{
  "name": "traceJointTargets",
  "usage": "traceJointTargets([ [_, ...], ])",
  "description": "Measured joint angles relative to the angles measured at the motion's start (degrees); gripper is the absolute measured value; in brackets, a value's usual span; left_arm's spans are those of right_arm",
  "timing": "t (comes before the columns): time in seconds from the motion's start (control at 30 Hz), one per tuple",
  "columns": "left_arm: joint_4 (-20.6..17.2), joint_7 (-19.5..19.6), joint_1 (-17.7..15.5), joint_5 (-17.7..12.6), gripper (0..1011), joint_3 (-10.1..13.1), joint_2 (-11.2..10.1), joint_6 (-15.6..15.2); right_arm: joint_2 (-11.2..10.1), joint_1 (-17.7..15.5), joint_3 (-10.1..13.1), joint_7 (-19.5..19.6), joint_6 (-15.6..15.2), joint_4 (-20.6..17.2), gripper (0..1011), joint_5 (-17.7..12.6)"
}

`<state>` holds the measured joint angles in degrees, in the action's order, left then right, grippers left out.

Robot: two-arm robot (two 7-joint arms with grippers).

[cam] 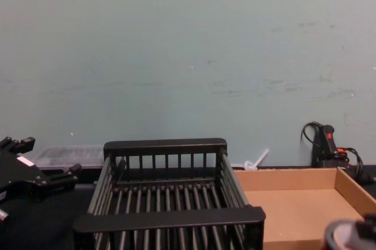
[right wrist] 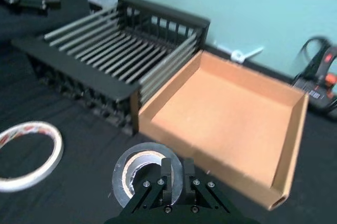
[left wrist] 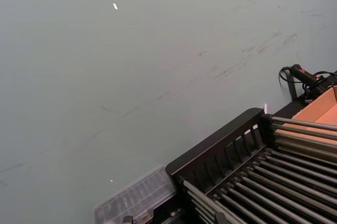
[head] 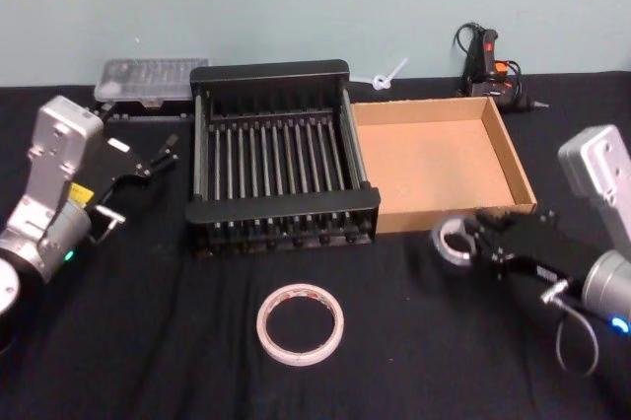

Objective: Pick up the white tape and place it into the black box , Pick up the silver tape and place it into the brown box.

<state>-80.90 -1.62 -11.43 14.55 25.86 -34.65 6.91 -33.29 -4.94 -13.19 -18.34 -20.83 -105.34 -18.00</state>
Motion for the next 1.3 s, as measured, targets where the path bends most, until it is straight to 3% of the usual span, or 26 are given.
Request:
traceJointTargets([
  [0.3, 0.0, 0.0, 0.0, 0.0, 1002, 0.0, 0.0, 0.0, 1.66, 3.45, 0.87, 0.6, 1.53, 1.49, 131, 0.96],
  [0.67, 0.0, 0.0, 0.0, 0.0, 1001, 0.0, 0.0, 0.0, 5.35, 9.56, 0.64, 2.02, 1.81, 6.24, 131, 2.68],
  [1.07, 0.0, 0.0, 0.0, 0.0, 1001, 0.0, 0.0, 0.0, 10.05, 18.06, -1.11, 2.55, 0.06, 14.34, 131, 4.71],
  [1.3, 0.0, 0.0, 0.0, 0.0, 1001, 0.0, 0.0, 0.0, 13.01, 23.26, -1.96, 2.6, -2.53, 20.41, 131, 5.33],
])
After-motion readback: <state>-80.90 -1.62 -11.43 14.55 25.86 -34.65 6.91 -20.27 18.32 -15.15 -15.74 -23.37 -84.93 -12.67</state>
